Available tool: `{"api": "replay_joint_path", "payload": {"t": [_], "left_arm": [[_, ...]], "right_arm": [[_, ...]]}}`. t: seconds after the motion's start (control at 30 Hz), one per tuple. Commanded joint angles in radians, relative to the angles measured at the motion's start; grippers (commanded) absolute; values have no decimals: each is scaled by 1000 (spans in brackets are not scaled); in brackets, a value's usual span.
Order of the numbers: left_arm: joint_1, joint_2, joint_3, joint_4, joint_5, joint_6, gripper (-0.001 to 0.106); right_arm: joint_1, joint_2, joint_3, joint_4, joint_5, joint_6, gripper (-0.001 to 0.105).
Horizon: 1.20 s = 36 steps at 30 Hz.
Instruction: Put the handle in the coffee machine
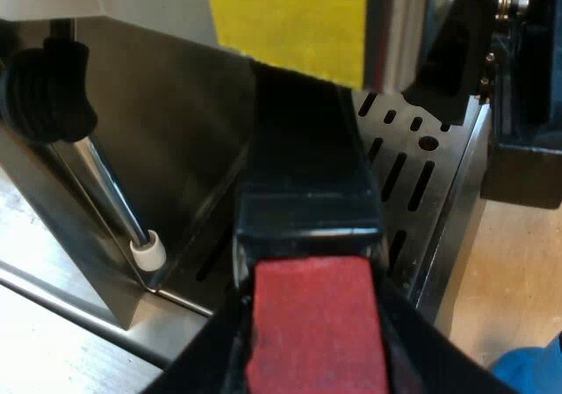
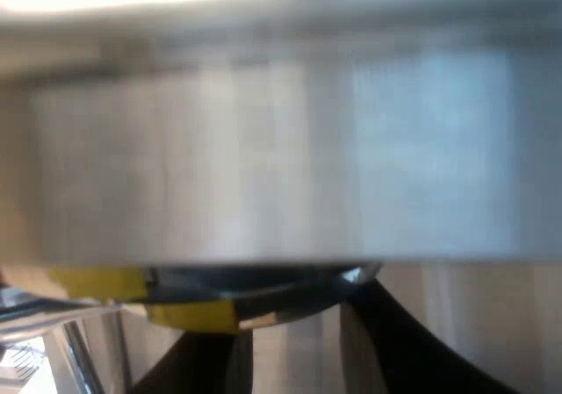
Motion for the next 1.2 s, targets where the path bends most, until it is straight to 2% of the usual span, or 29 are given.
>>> {"api": "replay_joint_path", "payload": {"t": [0.03, 0.53, 0.67, 1.2], "left_arm": [[1, -14, -24, -28, 106, -5, 0], [1, -14, -24, -28, 106, -5, 0], [1, -14, -24, -28, 106, -5, 0], [1, -14, -24, -28, 106, -5, 0]], "right_arm": [[4, -9, -6, -86, -16, -45, 28], [4, -9, -6, -118, -11, -45, 28], [4, -9, -6, -159, 39, -45, 28], [4, -9, -6, -158, 39, -45, 28]]}}
